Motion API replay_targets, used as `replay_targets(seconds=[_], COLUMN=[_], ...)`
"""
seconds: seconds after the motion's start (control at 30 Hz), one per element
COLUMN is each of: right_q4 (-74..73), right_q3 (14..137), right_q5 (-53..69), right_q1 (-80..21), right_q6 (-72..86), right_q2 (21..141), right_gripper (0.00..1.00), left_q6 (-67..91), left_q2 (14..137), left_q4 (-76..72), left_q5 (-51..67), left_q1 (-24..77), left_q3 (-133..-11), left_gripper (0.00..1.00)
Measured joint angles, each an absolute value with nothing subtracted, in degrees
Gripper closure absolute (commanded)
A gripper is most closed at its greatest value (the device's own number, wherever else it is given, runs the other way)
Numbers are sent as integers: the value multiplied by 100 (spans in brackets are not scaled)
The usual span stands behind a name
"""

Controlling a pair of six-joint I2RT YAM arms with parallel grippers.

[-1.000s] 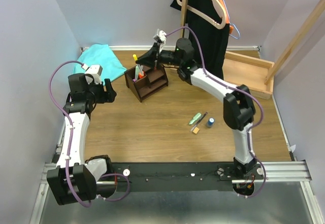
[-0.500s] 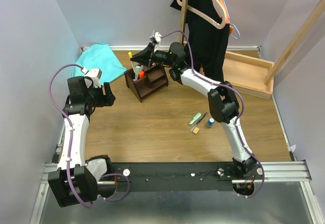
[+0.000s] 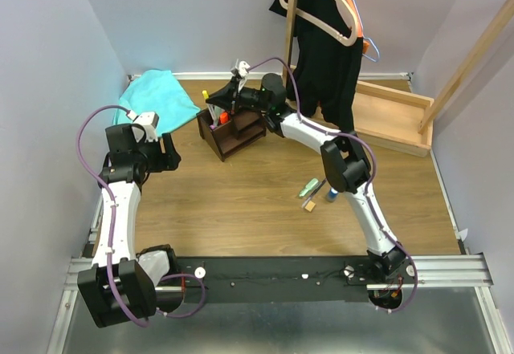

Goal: Sort the stationery into containers
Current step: Place the pen in the storage box.

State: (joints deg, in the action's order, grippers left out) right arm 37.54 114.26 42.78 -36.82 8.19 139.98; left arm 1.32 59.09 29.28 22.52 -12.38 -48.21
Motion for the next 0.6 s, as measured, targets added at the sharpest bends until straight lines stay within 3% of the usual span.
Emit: replay_targets(seconds=[0.17,0.27,0.3,0.4,0.6], right_q4=[3756,3747,3739,3710,3680], right_q3=[11332,11170,11128,10960,10617], right_q5=[4244,4239,4235,4198,4110], right_q1=[-3726,-3758,-3767,-3793,-3793], right_q6=[738,681,661,545,427], right_q2=[14007,14005,14007,14005,13812], right_gripper=[96,86,77,65,53], left_q6=[132,134,134,137,200], left_q2=[5907,5892,5881,5854,5843], left_q4=[2926,2928,2926,2921,2825], left_q5=[2255,2257,2257,2263,2333], left_q1=[-1240,-1243,-1243,-1243,-1243], left_q3=[-4733,-4696,-4692,-4689,-4687], left_gripper=[21,21,21,21,21])
